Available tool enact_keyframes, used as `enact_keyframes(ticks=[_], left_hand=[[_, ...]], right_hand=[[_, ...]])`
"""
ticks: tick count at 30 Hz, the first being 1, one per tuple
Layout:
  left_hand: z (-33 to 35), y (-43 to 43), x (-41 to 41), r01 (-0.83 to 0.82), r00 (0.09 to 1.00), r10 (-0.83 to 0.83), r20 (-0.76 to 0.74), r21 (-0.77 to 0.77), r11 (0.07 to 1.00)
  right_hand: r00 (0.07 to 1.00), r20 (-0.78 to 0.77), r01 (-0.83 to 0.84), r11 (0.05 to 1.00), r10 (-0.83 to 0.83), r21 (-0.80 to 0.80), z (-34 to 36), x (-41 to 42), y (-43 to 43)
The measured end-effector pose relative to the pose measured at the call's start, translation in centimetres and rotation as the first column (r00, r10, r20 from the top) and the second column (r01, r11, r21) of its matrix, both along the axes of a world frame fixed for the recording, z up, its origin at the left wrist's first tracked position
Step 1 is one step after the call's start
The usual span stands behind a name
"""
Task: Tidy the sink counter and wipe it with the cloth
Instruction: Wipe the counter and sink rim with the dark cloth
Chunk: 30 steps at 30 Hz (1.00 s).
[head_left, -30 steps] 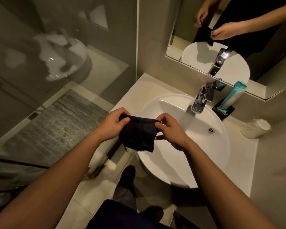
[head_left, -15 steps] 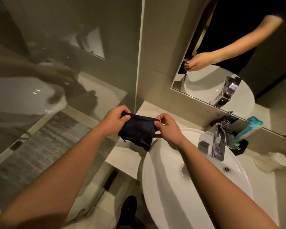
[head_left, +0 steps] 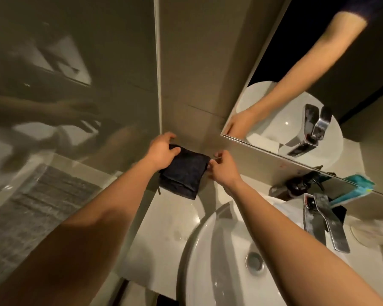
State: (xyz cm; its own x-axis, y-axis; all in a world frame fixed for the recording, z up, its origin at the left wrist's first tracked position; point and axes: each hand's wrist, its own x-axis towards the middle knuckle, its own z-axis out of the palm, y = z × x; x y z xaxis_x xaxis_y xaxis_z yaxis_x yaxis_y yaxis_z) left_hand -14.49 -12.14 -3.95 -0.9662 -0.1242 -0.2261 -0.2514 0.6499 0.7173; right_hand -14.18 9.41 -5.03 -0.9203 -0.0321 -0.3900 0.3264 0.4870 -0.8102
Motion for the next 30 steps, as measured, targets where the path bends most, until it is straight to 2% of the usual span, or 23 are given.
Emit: enact_keyframes(ticks=[2, 4, 8, 11, 13, 18, 30], left_hand=[[-1.8, 0.7, -0.8, 0.006, 0.999, -0.005, 0.052, -0.027, 1.0], [-4.0, 1.4, -0.4, 0.015, 0.999, -0.011, 0.044, -0.098, 0.995], [-6.9, 3.6, 1.5, 0.028, 1.0, -0.03, -0.004, -0.245, 0.969], [-8.1, 5.8, 2.9, 0.082, 0.996, -0.084, 0.008, -0.339, 0.937], [-8.9, 6.9, 3.4, 0.131, 0.991, -0.126, 0.039, -0.417, 0.899], [-10.6, 7.7, 3.7, 0.193, 0.98, -0.179, 0.082, -0.569, 0.8], [-11.3, 7.3, 5.6, 0.163, 0.985, -0.16, 0.056, -0.58, 0.798]], right_hand=[[1.0, -0.011, -0.019, 0.987, 0.021, 0.161, -1.2, -0.6, 0.9], [0.996, -0.052, -0.058, 0.95, 0.078, 0.306, -0.9, 0.2, 1.7], [0.982, -0.081, -0.119, 0.89, 0.172, 0.44, -1.6, 2.7, 3.4], [0.952, -0.088, -0.167, 0.739, 0.293, 0.653, -1.9, 4.9, 4.3], [0.938, -0.111, -0.146, 0.666, 0.329, 0.732, -1.7, 6.3, 5.2], [0.914, -0.15, -0.124, 0.611, 0.377, 0.782, -3.0, 8.4, 7.4], [0.907, -0.192, -0.061, 0.568, 0.376, 0.821, -3.9, 10.0, 8.0]])
